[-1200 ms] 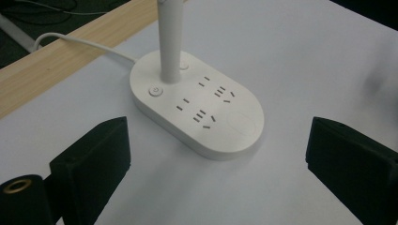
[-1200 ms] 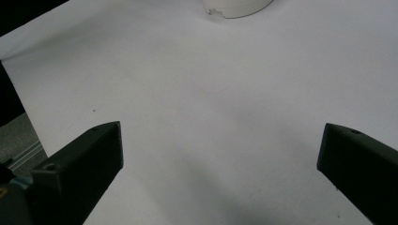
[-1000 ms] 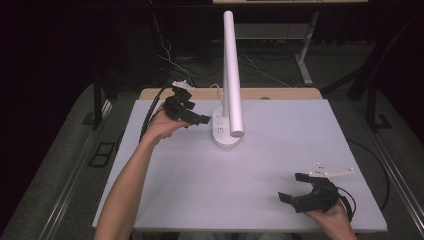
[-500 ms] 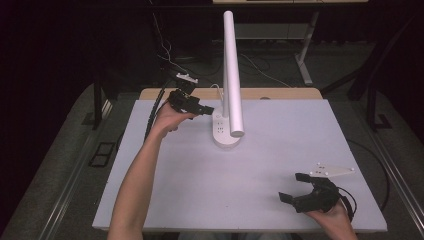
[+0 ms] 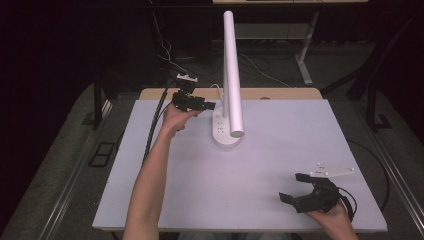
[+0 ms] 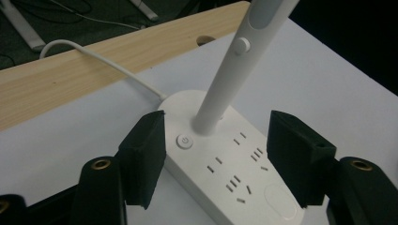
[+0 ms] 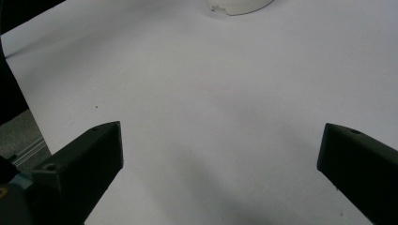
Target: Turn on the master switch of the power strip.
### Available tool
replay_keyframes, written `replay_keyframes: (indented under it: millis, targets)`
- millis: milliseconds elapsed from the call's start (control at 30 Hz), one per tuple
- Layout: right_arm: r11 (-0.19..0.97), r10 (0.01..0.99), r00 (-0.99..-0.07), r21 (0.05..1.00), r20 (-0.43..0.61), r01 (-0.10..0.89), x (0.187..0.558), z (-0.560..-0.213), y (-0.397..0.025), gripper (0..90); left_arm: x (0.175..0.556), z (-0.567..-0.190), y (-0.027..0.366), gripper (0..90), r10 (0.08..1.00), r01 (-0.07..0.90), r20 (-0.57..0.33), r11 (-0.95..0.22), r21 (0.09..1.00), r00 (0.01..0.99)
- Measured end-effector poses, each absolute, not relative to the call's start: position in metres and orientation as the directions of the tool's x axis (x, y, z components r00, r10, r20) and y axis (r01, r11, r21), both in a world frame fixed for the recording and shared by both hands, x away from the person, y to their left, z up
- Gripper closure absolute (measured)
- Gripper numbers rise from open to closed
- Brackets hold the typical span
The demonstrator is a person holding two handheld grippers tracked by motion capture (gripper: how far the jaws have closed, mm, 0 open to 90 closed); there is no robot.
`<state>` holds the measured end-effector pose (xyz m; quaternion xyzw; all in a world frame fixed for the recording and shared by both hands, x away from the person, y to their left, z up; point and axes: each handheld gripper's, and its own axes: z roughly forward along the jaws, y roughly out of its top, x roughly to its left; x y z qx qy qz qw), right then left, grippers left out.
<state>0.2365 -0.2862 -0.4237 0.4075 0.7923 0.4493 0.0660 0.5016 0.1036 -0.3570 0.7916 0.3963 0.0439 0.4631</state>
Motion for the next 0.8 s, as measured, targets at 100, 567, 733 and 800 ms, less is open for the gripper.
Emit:
replay_keyframes:
  millis: [100, 567, 733, 800]
  targets:
    - [0.266, 0.704, -0.661, 0.766, 0.260, 0.585, 0.237, -0.424, -0.286, 0.1, 0.505, -0.362, 0.103, 40.9, 0.672, 0.590, -0.308, -0.238, 0.772, 0.673]
    - [0.271, 0.700, -0.666, 0.768, 0.258, 0.581, 0.238, -0.425, -0.285, 0.1, 0.516, -0.379, 0.098, 64.5, 0.688, 0.620, -0.366, -0.156, 0.769, 0.627]
    - [0.270, 0.699, -0.665, 0.766, 0.261, 0.584, 0.237, -0.425, -0.286, 0.2, 0.519, -0.383, 0.097, 73.0, 0.699, 0.626, -0.366, -0.148, 0.766, 0.614]
    - [0.271, 0.698, -0.667, 0.766, 0.261, 0.583, 0.238, -0.424, -0.286, 0.1, 0.520, -0.385, 0.096, 79.5, 0.701, 0.626, -0.369, -0.142, 0.767, 0.611]
